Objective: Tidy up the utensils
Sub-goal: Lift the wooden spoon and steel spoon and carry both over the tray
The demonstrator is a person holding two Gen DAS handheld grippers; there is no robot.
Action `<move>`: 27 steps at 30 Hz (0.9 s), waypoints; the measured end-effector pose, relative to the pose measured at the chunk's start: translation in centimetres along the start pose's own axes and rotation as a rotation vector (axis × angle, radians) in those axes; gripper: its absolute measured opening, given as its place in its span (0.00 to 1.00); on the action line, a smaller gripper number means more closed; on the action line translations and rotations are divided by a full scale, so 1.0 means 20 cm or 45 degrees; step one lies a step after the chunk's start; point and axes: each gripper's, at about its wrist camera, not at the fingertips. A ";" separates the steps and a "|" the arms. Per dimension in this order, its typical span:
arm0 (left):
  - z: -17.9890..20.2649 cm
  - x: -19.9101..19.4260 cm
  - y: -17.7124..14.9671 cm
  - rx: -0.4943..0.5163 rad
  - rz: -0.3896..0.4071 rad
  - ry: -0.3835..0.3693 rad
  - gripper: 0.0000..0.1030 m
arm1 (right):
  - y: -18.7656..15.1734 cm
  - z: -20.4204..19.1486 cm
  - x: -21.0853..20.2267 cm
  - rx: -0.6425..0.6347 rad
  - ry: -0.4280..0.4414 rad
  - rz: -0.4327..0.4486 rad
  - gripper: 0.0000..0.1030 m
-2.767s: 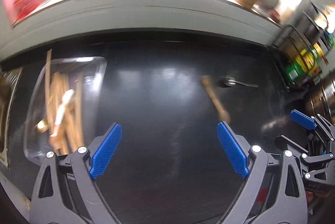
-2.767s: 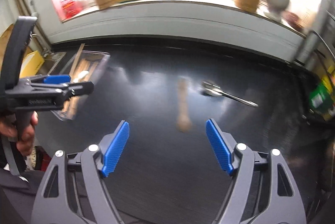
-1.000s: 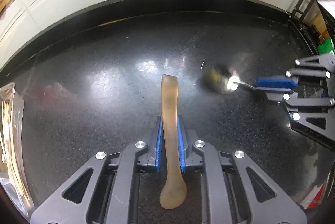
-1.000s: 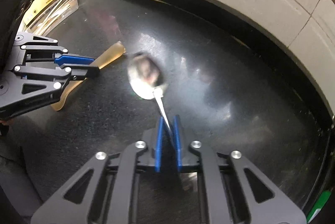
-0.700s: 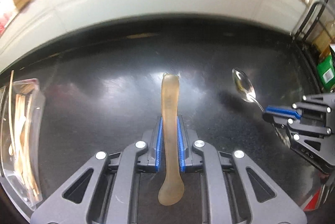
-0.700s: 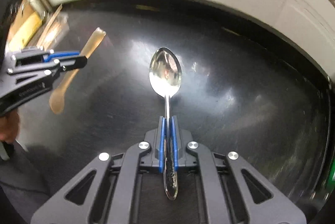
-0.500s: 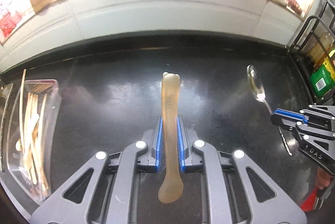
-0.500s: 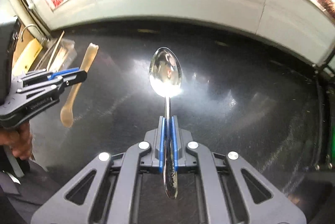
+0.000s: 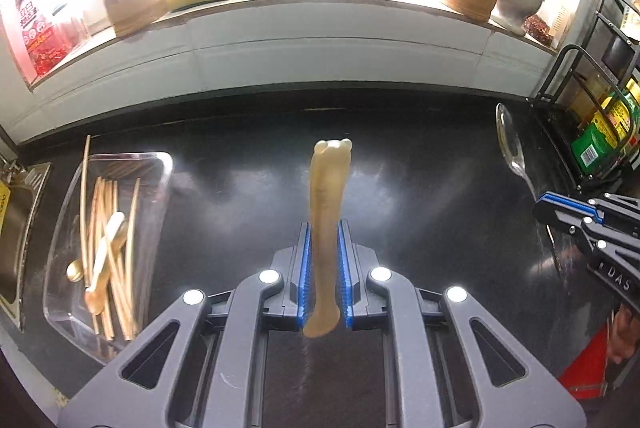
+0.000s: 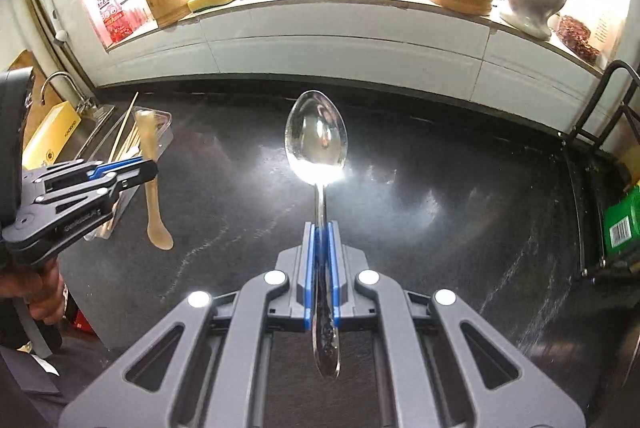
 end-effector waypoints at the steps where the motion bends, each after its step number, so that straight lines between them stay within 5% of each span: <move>1: -0.03 -0.02 -0.01 0.002 0.003 0.005 0.12 | 0.00 -0.03 0.00 0.000 -0.001 0.002 0.07; 14: -0.60 -0.21 -0.17 -0.110 0.013 0.077 0.12 | 0.03 -0.65 0.07 -0.107 0.081 -0.007 0.07; 27: -1.29 -0.28 -0.40 -0.285 -0.034 0.224 0.12 | 0.11 -1.43 0.37 -0.274 0.225 -0.062 0.01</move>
Point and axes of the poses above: each gripper's, at about its wrist camera, not at the fingertips, and x roughly the way its jaws point, z to its right, y to its top, and after that the axes turned 7 degrees about x, right-handed
